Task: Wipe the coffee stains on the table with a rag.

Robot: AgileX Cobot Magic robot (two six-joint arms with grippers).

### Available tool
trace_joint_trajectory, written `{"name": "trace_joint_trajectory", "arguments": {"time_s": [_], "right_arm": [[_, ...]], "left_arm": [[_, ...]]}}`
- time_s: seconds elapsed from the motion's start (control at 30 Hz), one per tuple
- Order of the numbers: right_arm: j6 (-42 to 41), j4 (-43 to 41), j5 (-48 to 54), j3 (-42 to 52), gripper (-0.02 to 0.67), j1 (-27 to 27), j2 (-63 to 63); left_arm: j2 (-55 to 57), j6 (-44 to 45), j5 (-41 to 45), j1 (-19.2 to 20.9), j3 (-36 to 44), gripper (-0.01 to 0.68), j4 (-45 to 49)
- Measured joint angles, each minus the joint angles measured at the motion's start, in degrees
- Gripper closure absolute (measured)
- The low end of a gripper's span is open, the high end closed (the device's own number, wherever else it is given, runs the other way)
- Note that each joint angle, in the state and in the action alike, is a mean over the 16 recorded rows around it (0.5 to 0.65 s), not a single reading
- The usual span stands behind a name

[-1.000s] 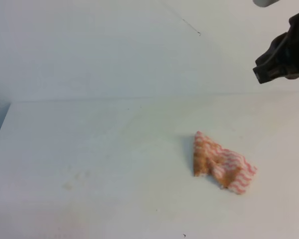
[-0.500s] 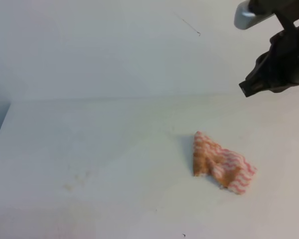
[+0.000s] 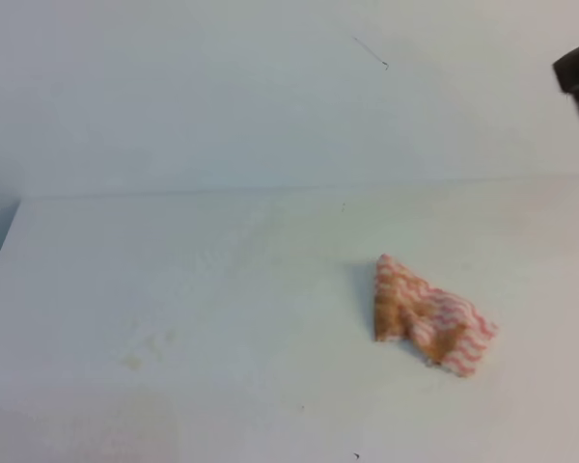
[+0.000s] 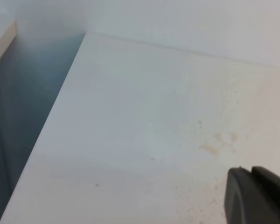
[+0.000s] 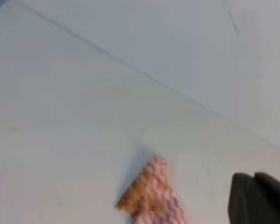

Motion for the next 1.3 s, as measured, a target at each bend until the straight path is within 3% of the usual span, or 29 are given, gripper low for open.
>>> {"name": "trace_joint_trajectory", "arguments": {"time_s": [0.27,0.63,0.87,1.3], "right_arm": [[0.05,0.29,0.04,0.01,0.651,-3.84,-13.55],[0.12,-2.02,-7.55,8.46,0.651,-19.86,-36.31],[0.12,-2.17,-18.41,27.49,0.651,-25.56,-51.61],[0.16,7.11,-32.20,70.52,0.651,-26.22,-70.22]], "left_arm": [[0.00,0.00,0.00,0.00,0.00,0.672,0.00],[0.00,0.00,0.00,0.00,0.00,0.672,0.00],[0.00,0.00,0.00,0.00,0.00,0.672,0.00],[0.00,0.00,-0.02,0.00,0.00,0.672,0.00]]}}
